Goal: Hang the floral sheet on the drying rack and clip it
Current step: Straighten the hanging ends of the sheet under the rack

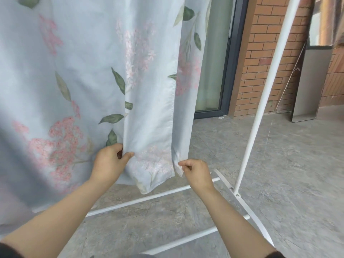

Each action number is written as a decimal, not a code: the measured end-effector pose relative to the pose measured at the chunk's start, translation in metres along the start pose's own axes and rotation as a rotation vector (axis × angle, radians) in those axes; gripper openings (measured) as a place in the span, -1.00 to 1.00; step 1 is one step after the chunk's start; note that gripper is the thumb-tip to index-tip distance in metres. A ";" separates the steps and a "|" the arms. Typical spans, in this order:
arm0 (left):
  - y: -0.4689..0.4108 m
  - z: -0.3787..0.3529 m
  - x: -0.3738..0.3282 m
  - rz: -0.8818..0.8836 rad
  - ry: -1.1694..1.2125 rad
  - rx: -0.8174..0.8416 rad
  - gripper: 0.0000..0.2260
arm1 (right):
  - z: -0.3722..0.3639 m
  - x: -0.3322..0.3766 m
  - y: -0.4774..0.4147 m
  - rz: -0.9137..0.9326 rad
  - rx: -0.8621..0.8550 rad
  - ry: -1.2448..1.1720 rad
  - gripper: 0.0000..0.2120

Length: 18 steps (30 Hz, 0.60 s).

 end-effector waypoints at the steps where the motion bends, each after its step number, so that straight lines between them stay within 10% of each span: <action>1: 0.000 0.000 -0.002 -0.003 0.013 -0.001 -0.70 | 0.000 -0.005 0.001 0.001 -0.002 0.031 -0.76; 10: -0.001 -0.005 -0.017 -0.029 0.051 0.026 -0.65 | -0.003 -0.017 0.007 -0.106 0.108 -0.315 -0.77; 18: -0.001 -0.012 -0.012 -0.029 0.056 0.028 -0.72 | -0.010 -0.018 0.005 -0.001 0.029 -0.074 -0.93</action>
Point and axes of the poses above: each hand's wrist, its own y-axis away from the middle knuckle, its own z-axis out of the back of the hand, x = y × z, the point moved 3 cm from there along -y, towards the middle knuckle, and after that the axes turned 8 degrees about -y, right-handed, at the moved point
